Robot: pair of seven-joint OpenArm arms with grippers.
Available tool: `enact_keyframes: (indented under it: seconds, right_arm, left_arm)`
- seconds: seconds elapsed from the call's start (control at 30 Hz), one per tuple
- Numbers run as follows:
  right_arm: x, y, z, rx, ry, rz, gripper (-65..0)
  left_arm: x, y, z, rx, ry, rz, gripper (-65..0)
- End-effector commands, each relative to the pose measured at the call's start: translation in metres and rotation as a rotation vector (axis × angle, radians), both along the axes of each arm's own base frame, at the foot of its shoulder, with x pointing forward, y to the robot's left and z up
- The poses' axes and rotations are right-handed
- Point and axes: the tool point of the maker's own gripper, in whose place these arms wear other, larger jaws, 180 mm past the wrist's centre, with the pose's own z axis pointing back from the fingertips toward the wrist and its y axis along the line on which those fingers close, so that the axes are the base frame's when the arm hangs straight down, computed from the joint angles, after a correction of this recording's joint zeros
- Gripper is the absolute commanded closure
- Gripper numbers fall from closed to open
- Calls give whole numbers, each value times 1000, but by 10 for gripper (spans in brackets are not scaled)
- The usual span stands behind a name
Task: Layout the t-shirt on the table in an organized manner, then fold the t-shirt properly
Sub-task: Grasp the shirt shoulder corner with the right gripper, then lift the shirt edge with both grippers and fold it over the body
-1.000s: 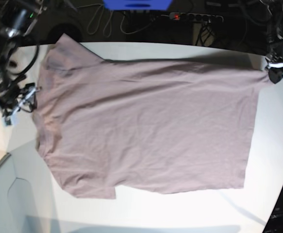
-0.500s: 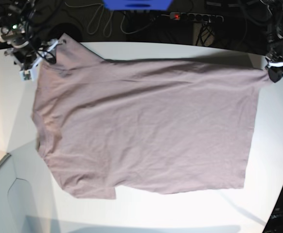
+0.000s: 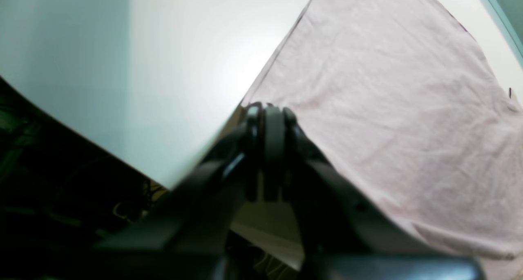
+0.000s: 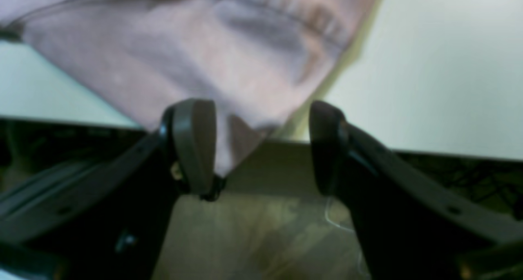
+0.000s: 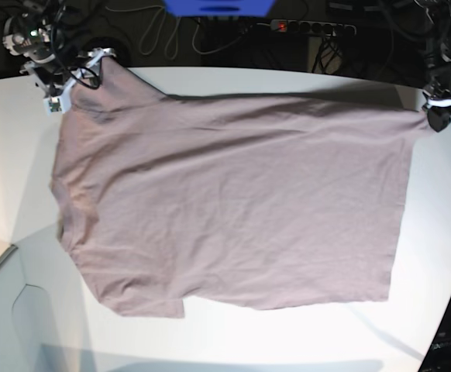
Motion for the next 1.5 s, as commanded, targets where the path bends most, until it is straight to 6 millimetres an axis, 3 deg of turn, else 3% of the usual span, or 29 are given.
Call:
enact_keyframes:
  seconds: [0.0,0.33,0.43,0.57,0.6,0.93,1.27,1.47]
  right_arm:
    - [4,-3,6,-7,-29,-1,-352]
    - [-5,5,-12,36,18,-6,-330]
    - [-5,5,-12,36,17,-6,-231]
    - [-3,4,-10,32,10,-5,-11]
    - [-1,3,-7,26,1,-3,0]
    - [51,-13,62,-101,-212,32,0]
    - [92,-13,89,-115,-326,33,0]
    - [132,2,104,-84,-410,62,0]
  left_arm:
    - [4,6,12,27,-40,-3,0]
    - [5,6,13,26,-41,-3,0]
    - [5,6,13,26,-41,-3,0]
    - [5,6,13,25,-42,-2,0]
    - [5,5,13,26,-43,-3,0]
    - [6,5,17,33,-51,-7,0]
    - [38,8,36,43,-133,-3,0]
    - [68,9,55,41,-213,0,0]
